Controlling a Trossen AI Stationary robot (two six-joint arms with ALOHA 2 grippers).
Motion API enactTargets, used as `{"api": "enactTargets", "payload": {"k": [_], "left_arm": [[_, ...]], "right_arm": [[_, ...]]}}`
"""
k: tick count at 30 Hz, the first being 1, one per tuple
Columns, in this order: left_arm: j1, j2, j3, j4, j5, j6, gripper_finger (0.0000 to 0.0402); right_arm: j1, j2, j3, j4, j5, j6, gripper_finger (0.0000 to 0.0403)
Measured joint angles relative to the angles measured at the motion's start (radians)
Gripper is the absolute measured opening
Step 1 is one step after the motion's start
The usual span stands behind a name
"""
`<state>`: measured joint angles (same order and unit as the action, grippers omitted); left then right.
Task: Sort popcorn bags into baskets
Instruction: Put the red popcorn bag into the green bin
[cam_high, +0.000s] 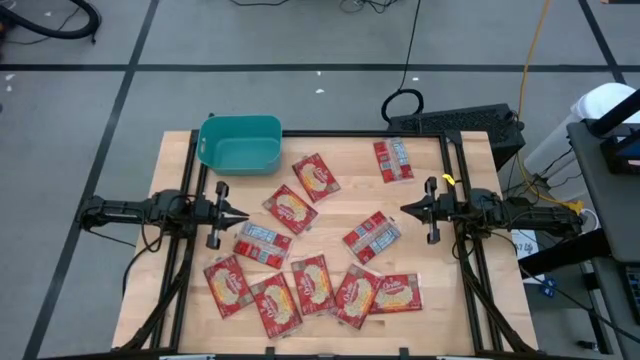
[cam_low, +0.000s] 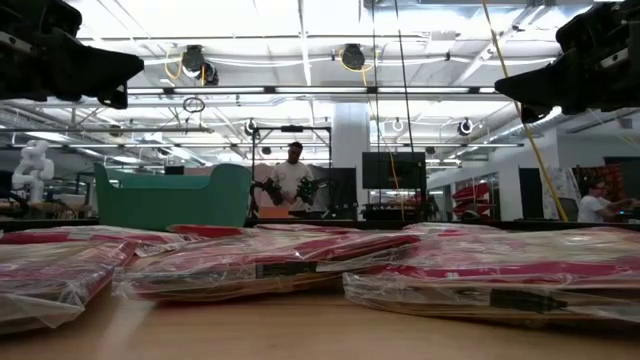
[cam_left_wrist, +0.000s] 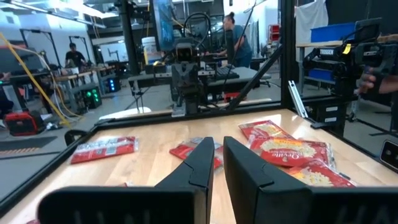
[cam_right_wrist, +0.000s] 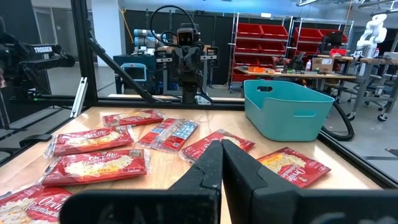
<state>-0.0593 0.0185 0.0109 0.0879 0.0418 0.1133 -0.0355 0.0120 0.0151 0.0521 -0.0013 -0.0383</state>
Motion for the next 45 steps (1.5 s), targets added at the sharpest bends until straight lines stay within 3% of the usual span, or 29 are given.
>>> {"api": "enactTargets", "payload": {"k": [11,18,21,32,39,45], "left_arm": [[0.0,0.0,0.0,0.015,0.0,-0.097,0.0042],[0.0,0.0,0.0,0.316,0.0,-0.071,0.0042],[0.0,0.0,0.046,0.353,0.0,-0.062,0.0042],[0.0,0.03,0.451,-0.086,-0.06,-0.15,0.0042],[0.0,0.192,0.708,-0.295,-0.061,-0.157,0.0042],[0.0,0.349,0.849,-0.458,-0.061,-0.137,0.0042]], "right_arm": [[0.0,0.0,0.0,0.0,0.0,-0.005,0.0],[0.0,0.0,0.0,0.006,0.005,-0.007,0.0],[0.0,0.0,0.0,0.007,0.005,-0.004,0.0],[0.0,0.0,0.0,0.04,0.005,0.147,0.0],[0.0,0.0,0.0,0.043,0.011,0.21,0.0],[0.0,0.0,0.0,0.073,0.085,0.211,0.0]]}}
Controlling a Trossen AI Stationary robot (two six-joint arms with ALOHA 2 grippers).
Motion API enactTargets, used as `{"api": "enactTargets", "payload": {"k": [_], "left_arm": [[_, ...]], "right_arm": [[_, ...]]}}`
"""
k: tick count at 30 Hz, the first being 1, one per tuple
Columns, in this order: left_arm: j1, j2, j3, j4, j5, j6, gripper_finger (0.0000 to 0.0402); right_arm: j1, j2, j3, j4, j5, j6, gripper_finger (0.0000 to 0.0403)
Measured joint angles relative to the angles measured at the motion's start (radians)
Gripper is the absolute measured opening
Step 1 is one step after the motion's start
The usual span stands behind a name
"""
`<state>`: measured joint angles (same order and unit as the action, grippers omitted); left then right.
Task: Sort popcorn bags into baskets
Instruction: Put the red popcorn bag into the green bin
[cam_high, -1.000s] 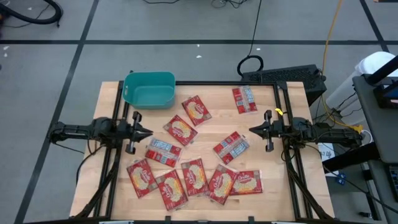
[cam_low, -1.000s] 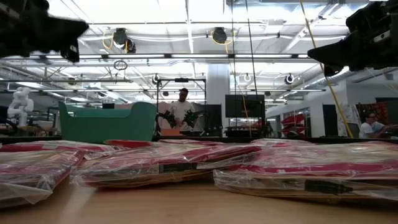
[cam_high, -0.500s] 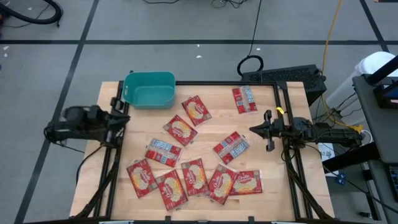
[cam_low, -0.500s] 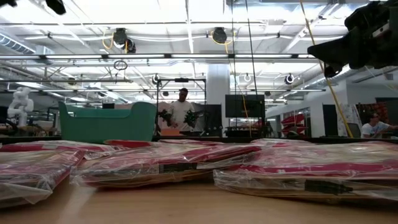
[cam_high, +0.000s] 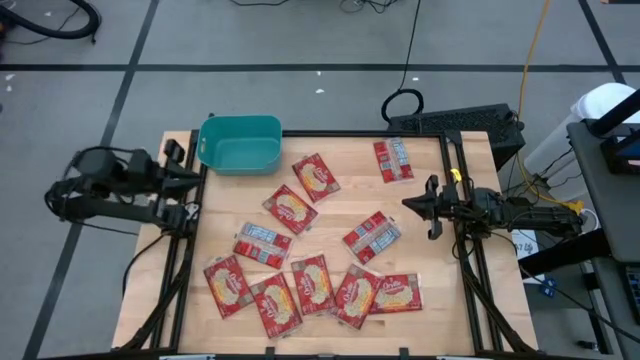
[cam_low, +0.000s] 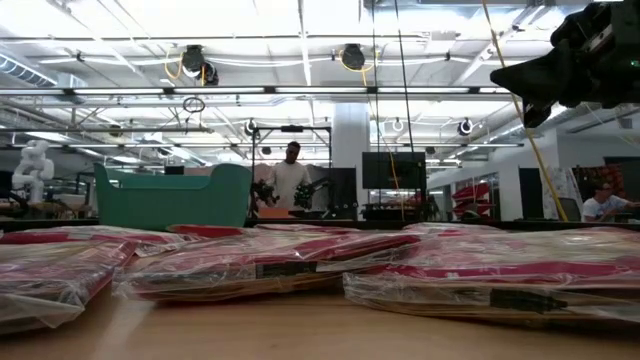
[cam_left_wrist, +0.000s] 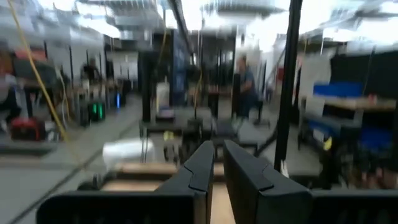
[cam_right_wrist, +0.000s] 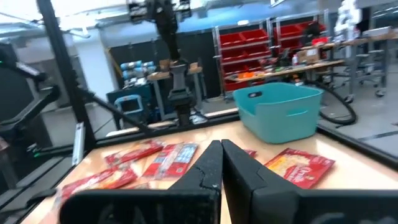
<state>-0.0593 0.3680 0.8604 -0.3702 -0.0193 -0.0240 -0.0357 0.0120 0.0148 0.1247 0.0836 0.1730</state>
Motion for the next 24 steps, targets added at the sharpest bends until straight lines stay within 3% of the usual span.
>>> {"api": "enactTargets", "payload": {"k": [11,17,24], "left_arm": [[0.0,0.199,0.013,-0.092,-0.01,0.067,0.0042],[0.0,0.278,0.013,-0.106,-0.01,0.079,0.0042],[0.0,0.332,0.013,-0.113,-0.01,0.075,0.0042]], "right_arm": [[0.002,0.052,0.072,-0.018,-0.004,0.059,0.0],[0.003,0.174,0.219,-0.017,-0.006,-0.009,0.0],[0.003,0.403,0.493,-0.113,-0.006,-0.103,0.0]]}}
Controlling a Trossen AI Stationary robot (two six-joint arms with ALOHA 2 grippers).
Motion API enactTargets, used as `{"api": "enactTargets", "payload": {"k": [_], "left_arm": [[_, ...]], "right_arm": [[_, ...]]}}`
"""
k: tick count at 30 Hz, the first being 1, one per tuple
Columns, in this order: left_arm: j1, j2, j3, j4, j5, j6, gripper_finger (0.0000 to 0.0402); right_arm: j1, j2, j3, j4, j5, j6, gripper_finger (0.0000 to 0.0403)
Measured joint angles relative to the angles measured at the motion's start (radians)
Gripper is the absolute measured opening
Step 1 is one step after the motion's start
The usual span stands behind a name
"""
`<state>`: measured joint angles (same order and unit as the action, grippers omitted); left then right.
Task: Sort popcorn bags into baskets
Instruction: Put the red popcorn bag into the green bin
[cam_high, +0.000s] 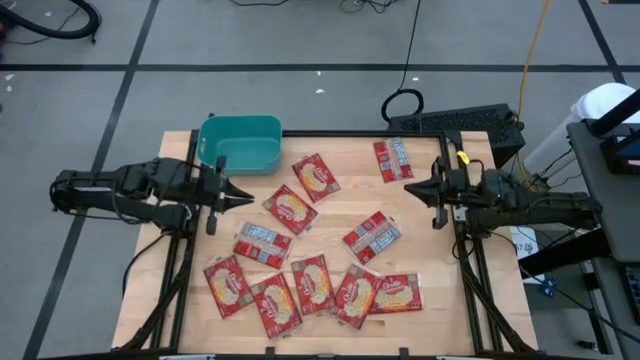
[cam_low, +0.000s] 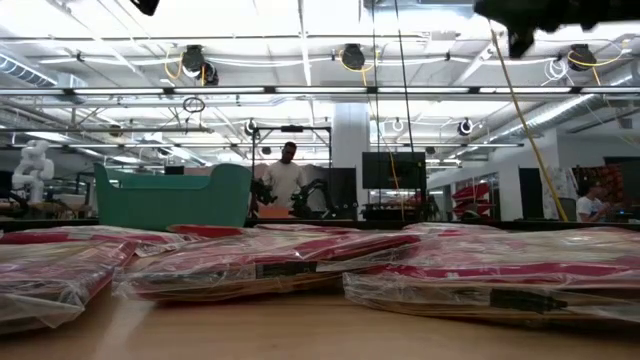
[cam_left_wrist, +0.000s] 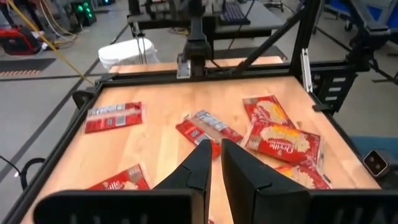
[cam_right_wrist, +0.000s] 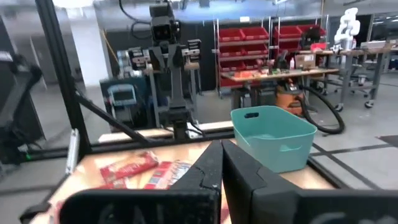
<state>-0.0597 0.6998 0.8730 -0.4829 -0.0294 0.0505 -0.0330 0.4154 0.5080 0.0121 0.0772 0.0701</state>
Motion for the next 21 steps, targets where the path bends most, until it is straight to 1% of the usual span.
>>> {"api": "enactTargets", "payload": {"k": [4,8,13,21], "left_arm": [[0.0,0.019,0.0,-0.019,0.0,-0.01,0.0042],[0.0,0.037,0.0,-0.06,0.0,-0.074,0.0042],[-0.005,0.085,0.0,-0.151,-0.001,-0.169,0.0042],[-0.054,0.2,0.0,-0.355,-0.061,-0.403,0.0042]], "right_arm": [[0.0,0.159,0.173,-0.093,0.0,-0.048,0.0],[0.0,0.311,0.292,-0.167,0.0,-0.087,0.0],[0.0,0.448,0.312,-0.178,0.0,-0.141,0.0],[0.0,0.622,0.312,-0.182,0.0,-0.103,0.0]]}}
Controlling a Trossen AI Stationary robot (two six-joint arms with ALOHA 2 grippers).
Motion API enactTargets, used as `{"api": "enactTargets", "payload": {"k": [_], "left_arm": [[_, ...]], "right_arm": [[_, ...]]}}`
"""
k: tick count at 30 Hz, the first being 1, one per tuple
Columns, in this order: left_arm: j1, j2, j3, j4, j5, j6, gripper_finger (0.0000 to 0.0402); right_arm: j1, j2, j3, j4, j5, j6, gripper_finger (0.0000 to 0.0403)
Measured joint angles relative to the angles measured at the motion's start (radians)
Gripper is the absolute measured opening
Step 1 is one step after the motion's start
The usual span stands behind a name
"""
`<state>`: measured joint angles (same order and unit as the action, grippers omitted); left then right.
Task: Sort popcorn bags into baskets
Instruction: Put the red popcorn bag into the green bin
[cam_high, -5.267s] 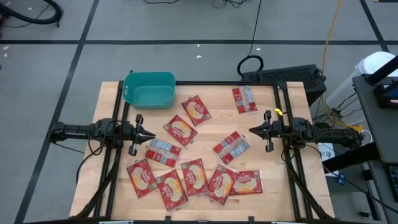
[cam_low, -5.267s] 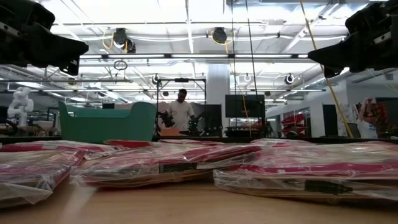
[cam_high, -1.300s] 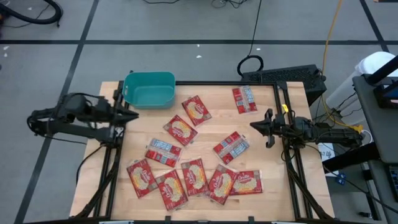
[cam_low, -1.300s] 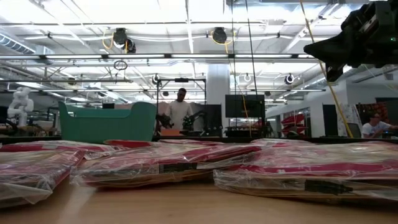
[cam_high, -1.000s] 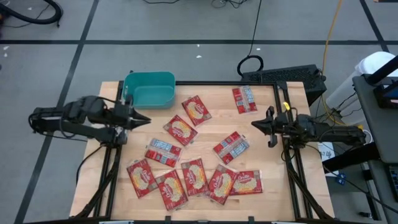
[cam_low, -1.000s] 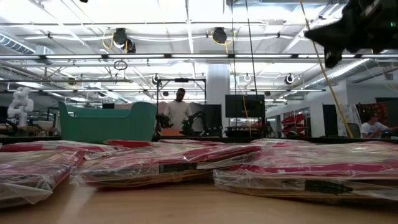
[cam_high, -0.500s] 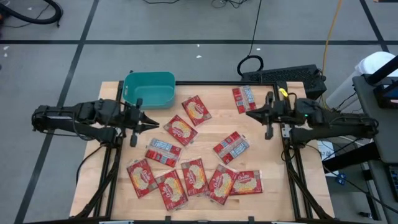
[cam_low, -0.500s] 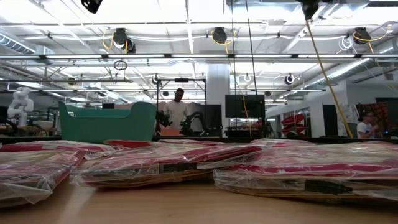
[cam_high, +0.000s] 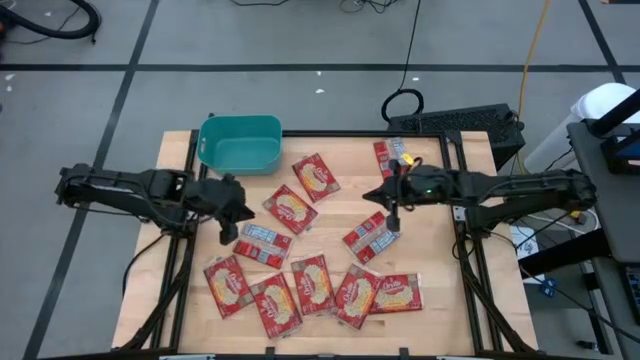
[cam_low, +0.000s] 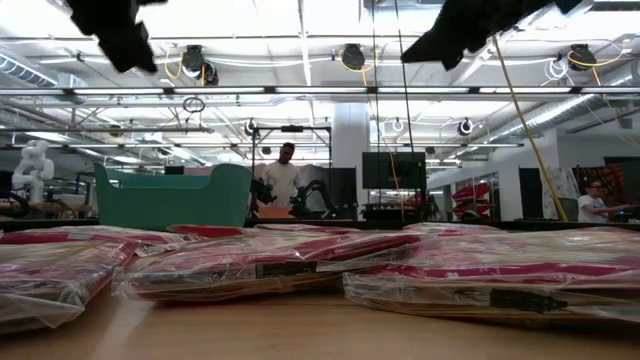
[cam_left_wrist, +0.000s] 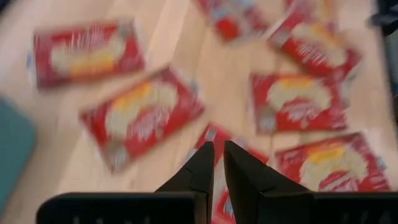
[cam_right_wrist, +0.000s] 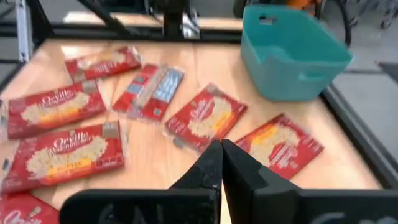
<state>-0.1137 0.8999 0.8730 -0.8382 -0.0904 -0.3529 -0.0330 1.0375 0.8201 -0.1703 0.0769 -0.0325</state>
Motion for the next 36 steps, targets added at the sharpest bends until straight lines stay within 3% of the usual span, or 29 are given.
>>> {"api": "enactTargets", "payload": {"k": [8,14,27,36], "left_arm": [[-0.128,0.144,0.0,-0.218,-0.018,-0.236,0.0042],[-0.217,0.252,-0.038,-0.234,-0.021,-0.389,0.0055],[-0.317,0.394,-0.187,-0.104,0.01,-0.704,0.0249],[-0.347,0.479,-0.231,-0.005,-0.053,-0.724,0.0308]], "right_arm": [[0.002,0.124,0.001,0.016,0.0,0.033,0.0],[0.002,0.203,0.001,0.06,-0.001,0.051,0.0],[0.002,0.272,0.001,0.152,-0.043,-0.003,0.0],[0.002,0.272,0.001,0.152,-0.083,-0.081,0.0]]}}
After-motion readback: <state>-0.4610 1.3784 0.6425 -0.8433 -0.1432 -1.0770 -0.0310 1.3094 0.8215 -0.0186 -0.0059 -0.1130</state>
